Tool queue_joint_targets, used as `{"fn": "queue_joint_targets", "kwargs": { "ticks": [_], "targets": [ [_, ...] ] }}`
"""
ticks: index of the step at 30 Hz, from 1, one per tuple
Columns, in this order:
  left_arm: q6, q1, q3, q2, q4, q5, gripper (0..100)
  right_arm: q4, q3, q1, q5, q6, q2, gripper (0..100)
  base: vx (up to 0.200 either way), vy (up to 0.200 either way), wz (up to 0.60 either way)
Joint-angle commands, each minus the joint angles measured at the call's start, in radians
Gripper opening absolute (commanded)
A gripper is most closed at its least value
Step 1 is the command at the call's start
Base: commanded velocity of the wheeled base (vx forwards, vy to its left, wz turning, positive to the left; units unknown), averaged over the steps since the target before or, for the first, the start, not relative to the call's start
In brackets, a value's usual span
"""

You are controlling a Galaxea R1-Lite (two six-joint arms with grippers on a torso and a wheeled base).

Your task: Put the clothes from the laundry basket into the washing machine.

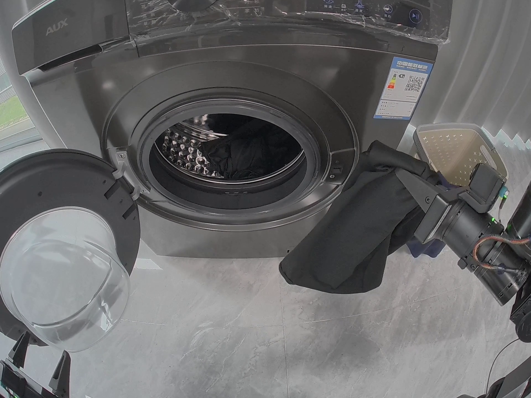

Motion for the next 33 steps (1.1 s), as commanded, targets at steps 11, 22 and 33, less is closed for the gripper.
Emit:
{"fn": "queue_joint_targets", "kwargs": {
  "ticks": [11, 22, 33],
  "targets": [
    [0.001, 0.0, 0.016, -0.017, -0.001, 0.001, 100, 0.0, 0.005, 0.002, 0.0, 0.002, 0.005, 0, -0.164, 0.0, 0.0],
    [0.002, 0.0, 0.016, -0.017, 0.001, 0.001, 100, -0.001, 0.005, 0.002, 0.0, 0.002, 0.008, 0, 0.0, 0.091, 0.0],
    [0.006, 0.0, 0.016, -0.017, -0.001, 0.001, 100, 0.0, 0.002, 0.005, 0.001, 0.002, 0.008, 0, 0.0, 0.182, 0.0]
  ]
}}
